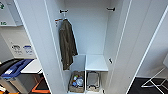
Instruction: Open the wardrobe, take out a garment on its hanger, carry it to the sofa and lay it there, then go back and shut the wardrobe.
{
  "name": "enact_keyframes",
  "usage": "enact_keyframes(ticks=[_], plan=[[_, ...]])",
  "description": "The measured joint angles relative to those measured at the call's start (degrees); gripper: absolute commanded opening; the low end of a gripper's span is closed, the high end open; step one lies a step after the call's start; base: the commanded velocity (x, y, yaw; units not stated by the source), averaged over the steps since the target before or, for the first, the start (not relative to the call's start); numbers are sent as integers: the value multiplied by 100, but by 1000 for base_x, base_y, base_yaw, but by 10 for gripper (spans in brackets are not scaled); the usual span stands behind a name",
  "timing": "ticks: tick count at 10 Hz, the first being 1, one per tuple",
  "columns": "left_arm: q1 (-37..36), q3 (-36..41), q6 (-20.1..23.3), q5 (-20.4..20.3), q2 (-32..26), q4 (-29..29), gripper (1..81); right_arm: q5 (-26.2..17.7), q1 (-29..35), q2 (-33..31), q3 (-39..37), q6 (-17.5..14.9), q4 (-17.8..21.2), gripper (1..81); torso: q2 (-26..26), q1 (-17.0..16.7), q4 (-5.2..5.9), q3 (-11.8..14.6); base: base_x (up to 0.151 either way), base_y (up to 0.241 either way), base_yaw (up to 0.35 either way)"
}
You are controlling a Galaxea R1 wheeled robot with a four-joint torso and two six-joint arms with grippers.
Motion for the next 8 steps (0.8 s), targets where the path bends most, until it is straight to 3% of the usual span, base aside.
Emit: enact_keyframes(ticks=[6,8], plan=[[-48,0,2,-18,-1,-7,811,7,22,2,2,0,0,811,-2,3,0,0,140,0,0],[-54,0,0,-24,-15,-11,811,13,27,-30,-2,0,0,811,0,8,0,0,91,0,0]])
